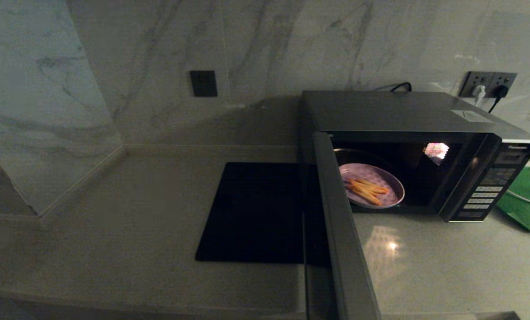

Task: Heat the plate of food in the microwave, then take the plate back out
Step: Close the microwave oven

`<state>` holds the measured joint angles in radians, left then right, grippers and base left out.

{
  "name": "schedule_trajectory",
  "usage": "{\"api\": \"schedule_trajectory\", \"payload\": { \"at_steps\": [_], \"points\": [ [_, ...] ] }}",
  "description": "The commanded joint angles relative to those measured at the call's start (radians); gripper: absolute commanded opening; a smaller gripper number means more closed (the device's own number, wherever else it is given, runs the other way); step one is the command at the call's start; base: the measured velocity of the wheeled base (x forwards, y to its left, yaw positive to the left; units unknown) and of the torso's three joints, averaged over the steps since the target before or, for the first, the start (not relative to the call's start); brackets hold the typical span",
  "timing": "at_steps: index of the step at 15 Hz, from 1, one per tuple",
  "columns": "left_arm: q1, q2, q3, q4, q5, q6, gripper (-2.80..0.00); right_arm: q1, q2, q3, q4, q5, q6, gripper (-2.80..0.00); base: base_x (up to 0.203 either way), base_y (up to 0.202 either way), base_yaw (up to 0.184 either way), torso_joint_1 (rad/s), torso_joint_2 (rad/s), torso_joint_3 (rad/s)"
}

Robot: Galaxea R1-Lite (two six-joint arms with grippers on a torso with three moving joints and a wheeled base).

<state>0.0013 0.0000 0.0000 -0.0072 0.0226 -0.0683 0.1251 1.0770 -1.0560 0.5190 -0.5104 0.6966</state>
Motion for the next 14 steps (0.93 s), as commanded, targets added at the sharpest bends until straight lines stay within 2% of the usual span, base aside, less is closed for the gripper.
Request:
{"api": "schedule_trajectory", "payload": {
  "at_steps": [1, 3, 4, 6, 8, 11, 13, 14],
  "points": [
    [0.001, 0.000, 0.000, 0.000, 0.000, -0.001, -2.80, 0.005, -0.006, -0.198, 0.086, 0.007, -0.003, -2.80, 0.000, 0.000, 0.000, 0.000, 0.00, 0.000],
    [0.001, 0.001, 0.000, 0.000, 0.000, -0.001, -2.80, 0.041, 0.027, -0.395, 0.199, 0.027, 0.000, -2.80, 0.000, 0.000, 0.000, 0.000, 0.00, 0.000],
    [0.000, 0.000, 0.000, 0.000, 0.000, -0.001, -2.80, 0.085, 0.048, -0.495, 0.256, 0.034, 0.008, -2.80, 0.000, 0.000, 0.000, 0.000, 0.00, 0.000],
    [0.001, 0.000, 0.000, 0.000, 0.000, -0.001, -2.80, 0.220, 0.103, -0.695, 0.384, 0.042, 0.036, -2.80, 0.000, 0.000, 0.000, 0.000, 0.00, 0.000],
    [0.002, 0.001, 0.000, 0.000, 0.000, -0.001, -2.80, 0.399, 0.180, -0.856, 0.535, 0.046, 0.077, -2.80, 0.000, 0.000, 0.000, 0.000, 0.00, 0.000],
    [0.001, 0.000, 0.000, 0.000, 0.000, -0.001, -2.80, 0.610, 0.258, -0.910, 0.668, 0.055, 0.129, -2.80, 0.000, 0.000, 0.000, 0.000, 0.00, 0.000],
    [0.001, 0.000, 0.000, 0.000, 0.000, -0.001, -2.80, 0.676, 0.304, -0.917, 0.725, 0.143, 0.142, -2.80, 0.000, 0.000, 0.000, 0.000, 0.00, 0.000],
    [0.001, 0.000, 0.000, 0.000, 0.000, -0.001, -2.80, 0.715, 0.326, -0.918, 0.739, 0.154, 0.140, -2.80, 0.000, 0.000, 0.000, 0.000, 0.00, 0.000]
  ]
}}
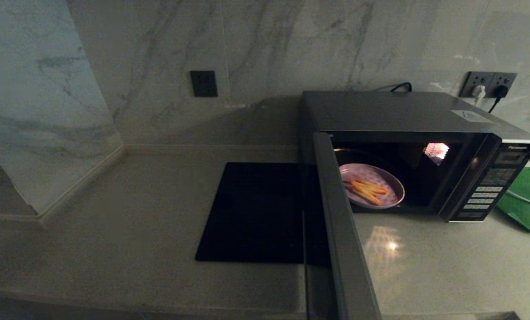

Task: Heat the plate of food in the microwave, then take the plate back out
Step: Close the microwave oven

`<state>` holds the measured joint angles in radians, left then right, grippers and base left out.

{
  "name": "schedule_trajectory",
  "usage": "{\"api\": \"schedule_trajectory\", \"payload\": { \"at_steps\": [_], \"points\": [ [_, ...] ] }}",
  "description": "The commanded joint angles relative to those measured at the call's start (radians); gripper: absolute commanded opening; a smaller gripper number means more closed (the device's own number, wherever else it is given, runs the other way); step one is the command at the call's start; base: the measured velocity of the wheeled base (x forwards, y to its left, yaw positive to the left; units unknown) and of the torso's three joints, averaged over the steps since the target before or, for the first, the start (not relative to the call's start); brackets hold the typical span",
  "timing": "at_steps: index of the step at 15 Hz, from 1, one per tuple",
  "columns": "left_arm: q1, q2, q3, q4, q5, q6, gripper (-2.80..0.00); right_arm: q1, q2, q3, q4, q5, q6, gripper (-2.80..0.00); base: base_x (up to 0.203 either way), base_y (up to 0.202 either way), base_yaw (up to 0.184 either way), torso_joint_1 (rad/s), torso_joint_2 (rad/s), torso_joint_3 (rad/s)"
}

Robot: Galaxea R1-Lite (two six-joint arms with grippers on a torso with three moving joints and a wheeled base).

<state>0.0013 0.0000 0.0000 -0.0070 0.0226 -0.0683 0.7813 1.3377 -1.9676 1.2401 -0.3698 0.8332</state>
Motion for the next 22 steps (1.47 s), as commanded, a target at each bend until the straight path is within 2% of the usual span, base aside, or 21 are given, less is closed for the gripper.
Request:
{"api": "schedule_trajectory", "payload": {
  "at_steps": [1, 6, 8, 14, 22],
  "points": [
    [0.001, 0.001, 0.000, -0.001, 0.000, -0.001, -2.80, 0.097, 0.093, -0.007, 0.024, 0.017, 0.000, -2.80, 0.000, 0.000, 0.000, 0.000, 0.00, 0.000],
    [0.000, 0.000, 0.000, -0.001, 0.000, -0.001, -2.80, 0.287, 0.233, -0.014, -0.007, 0.019, -0.056, -2.80, 0.000, 0.000, 0.000, 0.000, 0.00, 0.000],
    [0.002, 0.000, 0.000, -0.001, 0.000, -0.001, -2.80, 0.330, 0.284, -0.013, -0.011, 0.018, -0.059, -2.80, 0.000, 0.000, 0.000, 0.000, 0.00, 0.000],
    [0.000, 0.000, 0.000, -0.001, 0.000, -0.001, -2.80, 0.353, 0.395, -0.013, -0.108, 0.023, -0.126, -2.80, 0.000, 0.000, 0.000, 0.000, 0.00, 0.000],
    [0.001, 0.001, 0.000, -0.001, 0.000, -0.001, -2.80, 0.387, 0.452, -0.011, -0.119, 0.025, -0.123, -2.80, 0.000, 0.000, 0.000, 0.000, 0.00, 0.000]
  ]
}}
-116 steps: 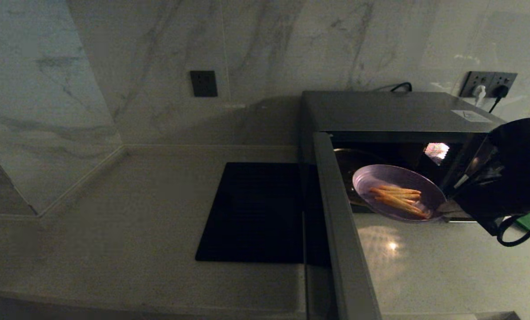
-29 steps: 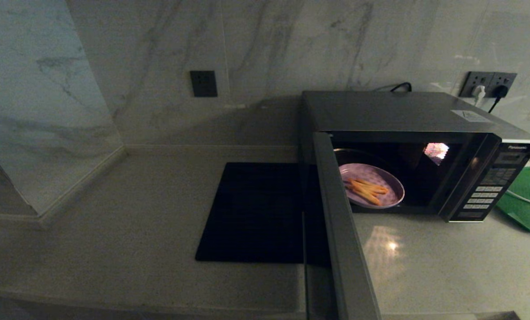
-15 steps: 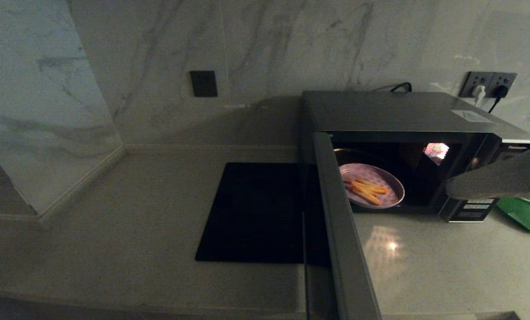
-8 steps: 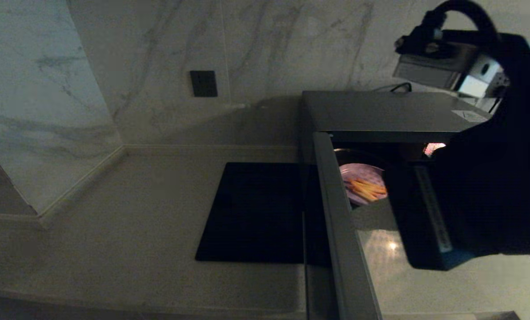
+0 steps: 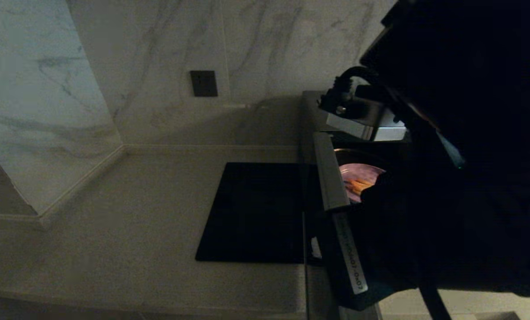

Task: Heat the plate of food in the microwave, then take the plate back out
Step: Close the microwave oven

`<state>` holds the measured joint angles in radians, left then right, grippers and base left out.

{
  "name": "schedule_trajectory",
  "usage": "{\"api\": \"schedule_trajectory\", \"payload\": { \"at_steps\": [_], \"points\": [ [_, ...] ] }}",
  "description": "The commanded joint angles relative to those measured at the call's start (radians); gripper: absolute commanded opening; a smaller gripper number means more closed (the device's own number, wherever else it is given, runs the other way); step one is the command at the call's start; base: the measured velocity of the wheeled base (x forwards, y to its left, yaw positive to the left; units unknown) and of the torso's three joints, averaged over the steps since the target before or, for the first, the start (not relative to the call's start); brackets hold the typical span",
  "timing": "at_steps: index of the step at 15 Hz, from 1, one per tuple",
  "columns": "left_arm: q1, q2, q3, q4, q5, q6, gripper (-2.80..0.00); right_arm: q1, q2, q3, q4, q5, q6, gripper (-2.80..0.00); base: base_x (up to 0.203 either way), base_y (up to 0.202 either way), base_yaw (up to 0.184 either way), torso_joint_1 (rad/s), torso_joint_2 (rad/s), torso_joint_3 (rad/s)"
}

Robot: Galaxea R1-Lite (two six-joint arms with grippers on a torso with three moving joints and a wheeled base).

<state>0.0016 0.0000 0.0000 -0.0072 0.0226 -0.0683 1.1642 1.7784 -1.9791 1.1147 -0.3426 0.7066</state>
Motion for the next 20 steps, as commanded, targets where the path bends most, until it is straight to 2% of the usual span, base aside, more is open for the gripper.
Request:
{"api": "schedule_trajectory", "payload": {
  "at_steps": [1, 10, 13, 20],
  "points": [
    [0.000, 0.000, 0.000, 0.000, 0.000, -0.001, -2.80, 0.005, 0.013, 0.000, 0.007, -0.003, 0.005, -2.80, 0.000, 0.000, 0.000, 0.000, 0.00, 0.000],
    [0.000, 0.001, 0.000, 0.000, 0.000, -0.001, -2.80, 0.003, 0.049, 0.010, 0.021, -0.009, 0.039, -2.80, 0.000, 0.000, 0.000, 0.000, 0.00, 0.000],
    [0.001, 0.000, 0.000, 0.000, 0.000, -0.001, -2.80, -0.001, 0.050, 0.017, 0.048, -0.019, 0.075, -2.80, 0.000, 0.000, 0.000, 0.000, 0.00, 0.000],
    [0.000, 0.001, 0.000, 0.000, 0.000, -0.001, -2.80, -0.012, 0.047, 0.052, 0.053, -0.132, 0.096, -2.80, 0.000, 0.000, 0.000, 0.000, 0.00, 0.000]
  ]
}}
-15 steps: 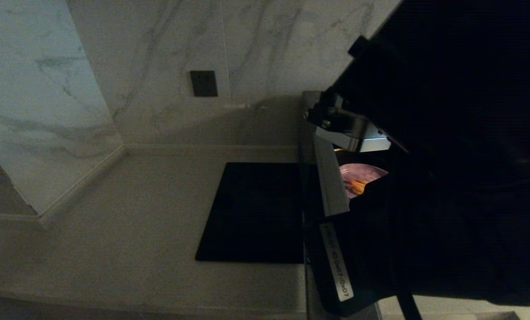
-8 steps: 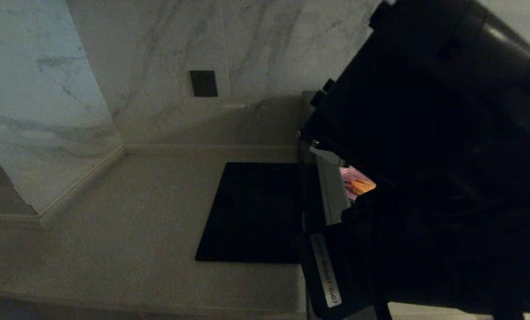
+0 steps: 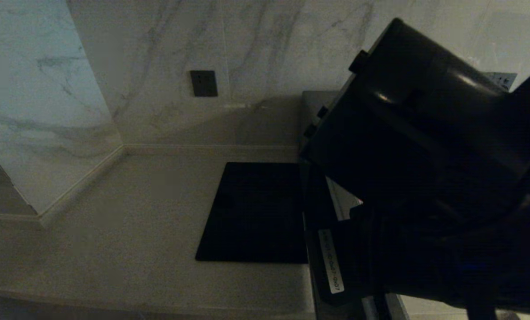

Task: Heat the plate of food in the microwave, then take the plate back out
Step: Close the microwave oven

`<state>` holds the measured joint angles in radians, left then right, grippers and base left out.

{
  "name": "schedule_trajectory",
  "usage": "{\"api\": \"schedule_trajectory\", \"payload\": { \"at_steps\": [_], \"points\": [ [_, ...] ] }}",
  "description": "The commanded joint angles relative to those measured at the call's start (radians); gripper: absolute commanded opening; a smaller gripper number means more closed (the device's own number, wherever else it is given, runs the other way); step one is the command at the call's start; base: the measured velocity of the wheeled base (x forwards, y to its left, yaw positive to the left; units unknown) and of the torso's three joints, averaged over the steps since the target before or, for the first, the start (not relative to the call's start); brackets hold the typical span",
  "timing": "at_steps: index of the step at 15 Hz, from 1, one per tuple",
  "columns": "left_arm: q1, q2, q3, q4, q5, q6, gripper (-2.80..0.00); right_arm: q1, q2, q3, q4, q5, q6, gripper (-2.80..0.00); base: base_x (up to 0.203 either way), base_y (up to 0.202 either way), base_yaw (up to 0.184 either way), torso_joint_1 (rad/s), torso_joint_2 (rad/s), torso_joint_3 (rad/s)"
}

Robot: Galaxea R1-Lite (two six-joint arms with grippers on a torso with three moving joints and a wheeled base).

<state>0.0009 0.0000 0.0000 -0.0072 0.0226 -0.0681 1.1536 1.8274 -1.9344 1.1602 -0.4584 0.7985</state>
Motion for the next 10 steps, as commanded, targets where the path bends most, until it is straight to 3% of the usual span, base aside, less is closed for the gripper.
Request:
{"api": "schedule_trajectory", "payload": {
  "at_steps": [1, 4, 6, 10],
  "points": [
    [0.002, 0.000, 0.000, 0.000, 0.000, -0.001, -2.80, -0.004, -0.002, 0.012, 0.007, -0.042, 0.005, -2.80, 0.000, 0.000, 0.000, 0.000, 0.00, 0.000],
    [0.001, 0.000, 0.000, 0.000, 0.000, -0.001, -2.80, -0.052, -0.003, 0.032, 0.007, -0.124, 0.011, -2.80, 0.000, 0.000, 0.000, 0.000, 0.00, 0.000],
    [0.001, 0.000, 0.000, 0.000, 0.000, -0.001, -2.80, -0.095, -0.004, 0.041, 0.028, -0.167, 0.062, -2.80, 0.000, 0.000, 0.000, 0.000, 0.00, 0.000],
    [0.002, 0.000, 0.000, 0.000, 0.000, -0.001, -2.80, -0.149, -0.020, 0.077, 0.059, -0.178, 0.102, -2.80, 0.000, 0.000, 0.000, 0.000, 0.00, 0.000]
  ]
}}
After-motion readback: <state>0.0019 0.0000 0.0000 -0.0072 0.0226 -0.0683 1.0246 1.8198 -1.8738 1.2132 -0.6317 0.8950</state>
